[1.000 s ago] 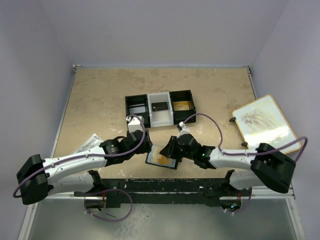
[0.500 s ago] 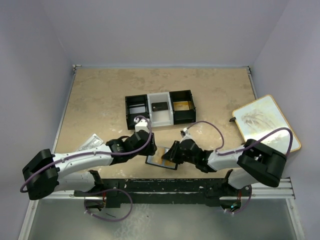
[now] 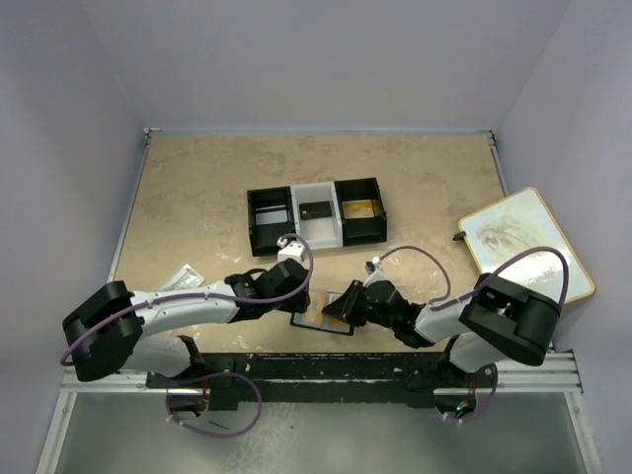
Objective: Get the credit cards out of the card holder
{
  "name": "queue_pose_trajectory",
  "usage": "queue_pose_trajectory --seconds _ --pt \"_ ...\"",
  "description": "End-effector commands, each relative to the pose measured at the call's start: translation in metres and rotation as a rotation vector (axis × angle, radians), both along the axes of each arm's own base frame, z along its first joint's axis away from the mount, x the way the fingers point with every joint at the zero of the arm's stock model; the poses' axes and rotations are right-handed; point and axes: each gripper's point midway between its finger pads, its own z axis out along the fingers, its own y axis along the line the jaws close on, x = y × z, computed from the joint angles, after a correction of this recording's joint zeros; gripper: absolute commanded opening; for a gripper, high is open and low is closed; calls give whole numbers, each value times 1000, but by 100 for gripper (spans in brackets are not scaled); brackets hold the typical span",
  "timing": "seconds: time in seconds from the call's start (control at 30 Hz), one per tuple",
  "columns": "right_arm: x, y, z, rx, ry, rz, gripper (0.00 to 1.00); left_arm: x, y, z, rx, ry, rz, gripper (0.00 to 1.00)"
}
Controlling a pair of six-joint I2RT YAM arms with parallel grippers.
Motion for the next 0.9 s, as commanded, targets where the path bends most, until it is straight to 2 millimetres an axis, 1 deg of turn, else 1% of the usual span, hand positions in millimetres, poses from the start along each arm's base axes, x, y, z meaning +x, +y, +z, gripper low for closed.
queue_pose_trajectory --seconds 0.0,0.1,0.3,0.37,0.43,0.5,0.57,0.7,0.87 --pt "-3 -9 -14 -32 16 -4 22 7 -14 20 -64 -39 -18 36" --pt "-1 -7 -11 -22 10 -9 21 5 -15 17 -65 -28 -24 35" --pt "0 -15 -7 27 13 -65 20 5 -19 14 -66 -17 -32 33" --pt "0 -12 -8 25 11 -53 20 4 -23 9 -68 -4 -42 33" --pt "0 -9 -7 28 11 -42 20 3 -24 3 -54 8 -45 30" --pt "0 -7 -6 45 13 -44 19 6 -16 -4 -9 10 -6 26" --pt "0 -7 -4 76 13 -55 19 6 -13 -9 6 15 2 23" --pt "3 -3 -3 87 12 -54 19 2 -13 -15 7 29 -8 19" --pt "5 7 0 100 1 -24 17 -4 -14 -23 25 42 -24 17"
